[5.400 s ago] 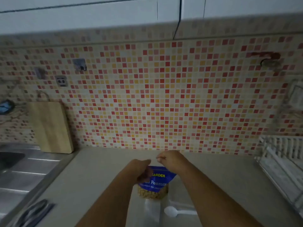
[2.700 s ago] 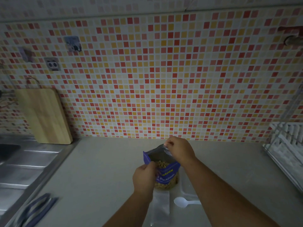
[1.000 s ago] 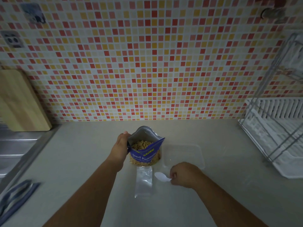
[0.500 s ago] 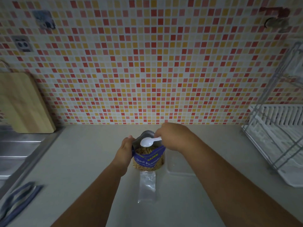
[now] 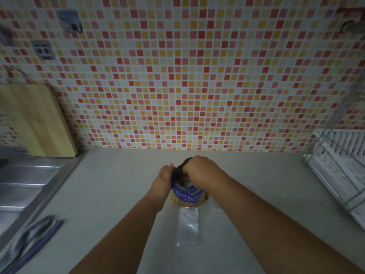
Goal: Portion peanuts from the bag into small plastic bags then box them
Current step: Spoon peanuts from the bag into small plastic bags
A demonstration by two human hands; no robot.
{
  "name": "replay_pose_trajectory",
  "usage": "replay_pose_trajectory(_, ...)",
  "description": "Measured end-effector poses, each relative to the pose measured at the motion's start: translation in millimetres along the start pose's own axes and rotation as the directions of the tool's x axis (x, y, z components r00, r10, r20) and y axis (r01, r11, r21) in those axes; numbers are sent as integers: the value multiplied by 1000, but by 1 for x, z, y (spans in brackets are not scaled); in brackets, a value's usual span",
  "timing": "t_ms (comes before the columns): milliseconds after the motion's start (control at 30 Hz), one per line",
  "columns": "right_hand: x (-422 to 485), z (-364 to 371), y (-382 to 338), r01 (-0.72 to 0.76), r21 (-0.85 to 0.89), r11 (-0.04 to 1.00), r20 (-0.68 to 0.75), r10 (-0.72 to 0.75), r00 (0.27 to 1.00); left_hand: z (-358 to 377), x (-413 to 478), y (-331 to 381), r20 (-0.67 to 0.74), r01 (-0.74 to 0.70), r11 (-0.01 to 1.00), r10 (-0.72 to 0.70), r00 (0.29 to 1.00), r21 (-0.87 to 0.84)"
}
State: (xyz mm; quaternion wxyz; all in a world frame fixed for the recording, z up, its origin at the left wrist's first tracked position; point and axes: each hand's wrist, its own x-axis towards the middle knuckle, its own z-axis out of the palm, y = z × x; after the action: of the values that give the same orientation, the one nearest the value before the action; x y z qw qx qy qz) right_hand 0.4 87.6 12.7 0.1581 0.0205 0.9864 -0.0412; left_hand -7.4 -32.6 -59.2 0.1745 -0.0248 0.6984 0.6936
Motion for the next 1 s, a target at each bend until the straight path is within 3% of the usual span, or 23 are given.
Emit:
replay_pose_trajectory(67,-14,6,11,110,72,991,-290,-84,953,-3,-1,1,27,4,999,-3,1000,-49)
replay_pose_trajectory(133,-22,14,26,94,403,910,-517,142,844,-11,1,-3,0,31,988,-31,1000,-150)
replay_pose_trajectory(167,-22,20,38,38,566,823,-518,320,793,-16,3,-6,-30,51,979,-58,998,-199)
replay_pose_trajectory(200,-25,28,51,-65,662,746,-443,460,770,-21,5,-13,-67,72,970,-90,994,-231)
replay_pose_trajectory(233,-30,37,61,-222,677,702,-288,530,797,-26,5,-21,-105,111,967,-138,985,-230)
replay_pose_trajectory(300,-34,66,70,-419,581,698,14,506,862,-31,4,-42,-159,228,961,-252,954,-156)
replay_pose_trajectory(333,-40,79,66,-452,588,671,167,446,879,-32,2,-53,-144,286,954,-296,944,-84)
replay_pose_trajectory(367,-44,91,58,-433,520,737,264,344,901,-33,1,-64,-103,333,943,-330,938,12)
replay_pose_trajectory(467,-36,130,37,-429,429,795,413,250,876,-28,-2,-86,41,291,903,-319,947,315)
replay_pose_trajectory(633,-26,161,18,-412,504,759,176,377,910,-16,5,-105,121,147,822,-252,960,550)
replay_pose_trajectory(833,-25,170,16,-446,598,666,185,427,885,-26,4,-116,92,138,783,-242,966,607)
replay_pose_trajectory(1000,-32,169,12,-430,656,621,144,456,878,-26,-5,-108,87,171,828,-255,963,533)
